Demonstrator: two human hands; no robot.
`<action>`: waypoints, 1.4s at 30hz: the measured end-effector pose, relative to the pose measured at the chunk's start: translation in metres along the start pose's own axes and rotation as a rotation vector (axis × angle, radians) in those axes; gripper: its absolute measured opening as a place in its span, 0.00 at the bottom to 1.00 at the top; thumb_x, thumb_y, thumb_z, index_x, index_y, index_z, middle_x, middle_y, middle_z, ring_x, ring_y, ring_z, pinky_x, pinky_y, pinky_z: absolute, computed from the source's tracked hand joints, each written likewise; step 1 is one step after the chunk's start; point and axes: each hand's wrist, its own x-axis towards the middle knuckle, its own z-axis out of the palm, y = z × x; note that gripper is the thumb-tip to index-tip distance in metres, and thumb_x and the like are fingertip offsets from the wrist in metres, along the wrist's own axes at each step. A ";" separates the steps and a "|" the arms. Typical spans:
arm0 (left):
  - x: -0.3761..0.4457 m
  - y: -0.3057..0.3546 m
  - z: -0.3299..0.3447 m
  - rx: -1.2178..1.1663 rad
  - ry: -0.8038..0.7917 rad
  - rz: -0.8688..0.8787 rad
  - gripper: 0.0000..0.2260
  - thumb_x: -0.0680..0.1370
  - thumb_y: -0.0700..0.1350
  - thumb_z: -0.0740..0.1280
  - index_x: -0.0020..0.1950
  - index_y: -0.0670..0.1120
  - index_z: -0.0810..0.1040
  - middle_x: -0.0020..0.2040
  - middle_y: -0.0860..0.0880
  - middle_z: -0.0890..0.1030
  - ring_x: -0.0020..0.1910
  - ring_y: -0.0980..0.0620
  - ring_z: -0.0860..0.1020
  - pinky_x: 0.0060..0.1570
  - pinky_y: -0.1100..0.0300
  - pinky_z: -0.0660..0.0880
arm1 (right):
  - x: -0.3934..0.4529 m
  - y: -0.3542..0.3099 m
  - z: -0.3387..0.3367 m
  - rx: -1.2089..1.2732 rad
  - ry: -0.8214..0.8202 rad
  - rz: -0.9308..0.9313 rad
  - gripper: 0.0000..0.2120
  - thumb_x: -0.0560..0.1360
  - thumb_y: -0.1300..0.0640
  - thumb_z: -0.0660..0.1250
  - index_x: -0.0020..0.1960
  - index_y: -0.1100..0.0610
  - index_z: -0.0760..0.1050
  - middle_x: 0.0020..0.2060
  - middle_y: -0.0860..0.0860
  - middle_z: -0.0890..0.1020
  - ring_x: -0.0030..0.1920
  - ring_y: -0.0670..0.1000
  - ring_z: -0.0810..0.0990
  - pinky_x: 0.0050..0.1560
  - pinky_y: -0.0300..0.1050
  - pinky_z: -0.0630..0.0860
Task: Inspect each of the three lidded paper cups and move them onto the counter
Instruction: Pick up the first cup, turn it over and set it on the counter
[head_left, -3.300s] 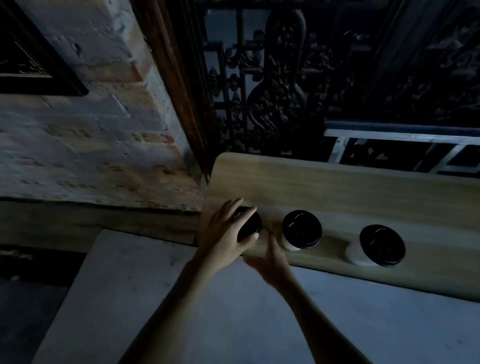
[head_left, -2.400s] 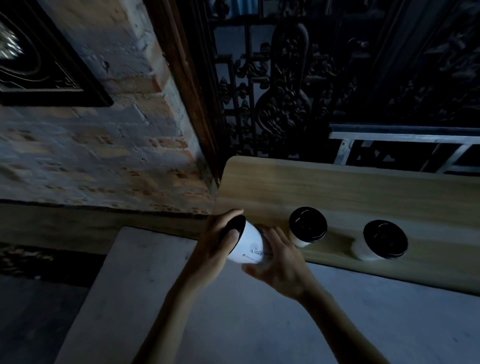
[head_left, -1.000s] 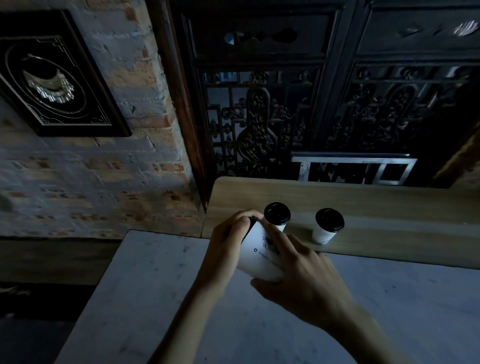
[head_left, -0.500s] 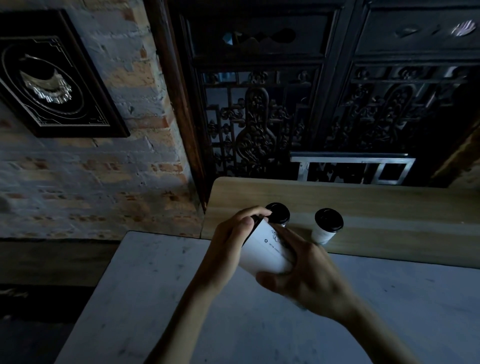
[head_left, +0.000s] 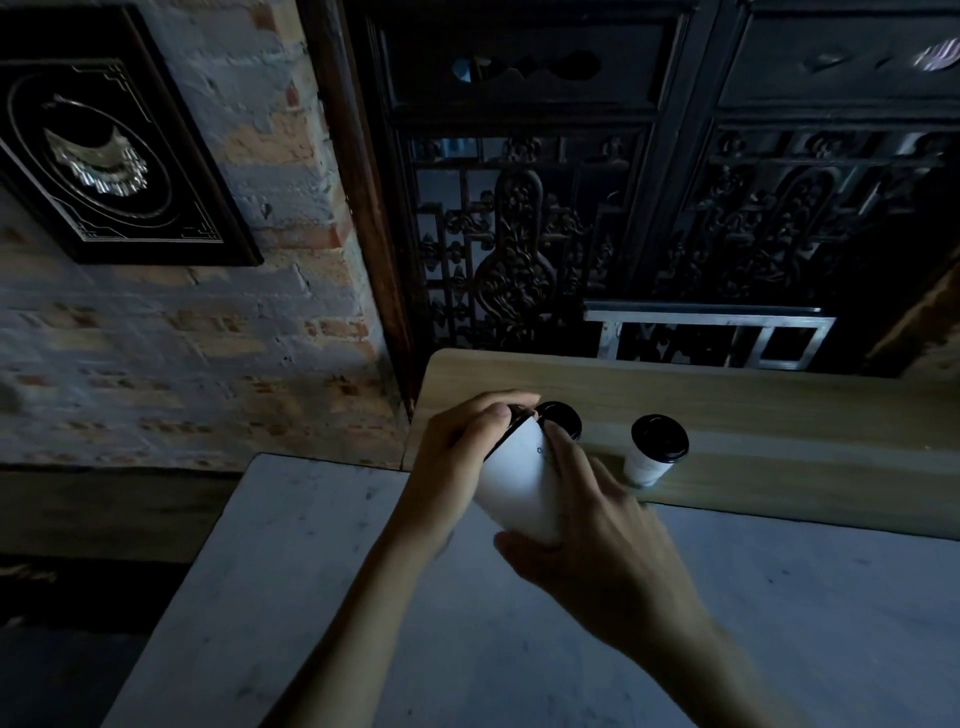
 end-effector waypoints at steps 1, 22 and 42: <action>0.000 -0.001 0.001 0.002 -0.004 -0.011 0.16 0.78 0.53 0.62 0.59 0.53 0.87 0.59 0.51 0.88 0.64 0.51 0.83 0.72 0.40 0.73 | -0.001 -0.003 0.000 -0.063 -0.022 0.011 0.50 0.71 0.32 0.68 0.81 0.41 0.40 0.70 0.47 0.73 0.57 0.56 0.83 0.50 0.51 0.80; -0.004 0.000 0.004 0.003 0.018 -0.015 0.17 0.80 0.51 0.62 0.61 0.48 0.87 0.60 0.55 0.88 0.64 0.60 0.82 0.64 0.62 0.74 | -0.009 0.006 0.002 0.120 0.021 0.044 0.44 0.67 0.35 0.70 0.78 0.36 0.53 0.61 0.45 0.79 0.49 0.53 0.84 0.48 0.56 0.83; -0.010 -0.003 0.002 -0.044 -0.034 -0.070 0.19 0.79 0.57 0.63 0.61 0.52 0.87 0.62 0.53 0.87 0.67 0.54 0.81 0.75 0.43 0.70 | -0.013 0.013 0.003 0.365 0.025 -0.043 0.40 0.71 0.41 0.76 0.78 0.42 0.60 0.49 0.35 0.80 0.48 0.48 0.84 0.44 0.50 0.82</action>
